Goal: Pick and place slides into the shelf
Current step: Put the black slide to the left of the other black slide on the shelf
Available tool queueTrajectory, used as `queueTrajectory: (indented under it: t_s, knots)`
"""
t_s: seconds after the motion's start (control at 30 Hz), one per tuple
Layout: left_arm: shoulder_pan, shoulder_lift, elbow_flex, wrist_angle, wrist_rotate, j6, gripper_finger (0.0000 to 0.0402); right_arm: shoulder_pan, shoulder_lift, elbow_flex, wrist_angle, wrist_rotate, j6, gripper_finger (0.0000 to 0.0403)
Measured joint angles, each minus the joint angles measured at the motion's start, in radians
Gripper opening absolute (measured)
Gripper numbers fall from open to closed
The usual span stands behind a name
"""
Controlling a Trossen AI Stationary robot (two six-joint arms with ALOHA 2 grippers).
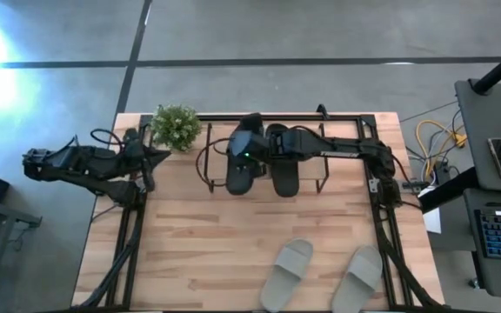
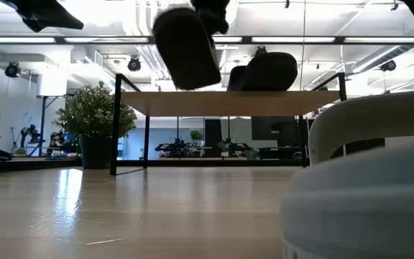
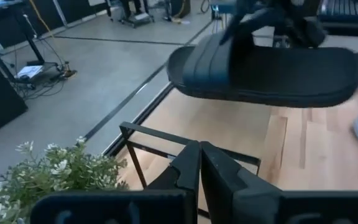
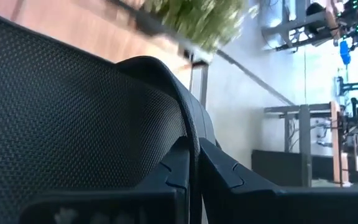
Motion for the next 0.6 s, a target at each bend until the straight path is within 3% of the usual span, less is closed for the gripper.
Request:
queueTrajectory:
  t_s: [0.2,0.6]
  knots:
    - [0.0,0.023,-0.001,-0.01,-0.005,0.007,0.0,-0.013,0.0,-0.067,0.001,0.002,0.001,0.0027]
    - [0.0,0.075,-0.001,-0.009,-0.008,0.031,0.0,-0.028,-0.004,-0.068,-0.033,0.031,0.079,0.0143]
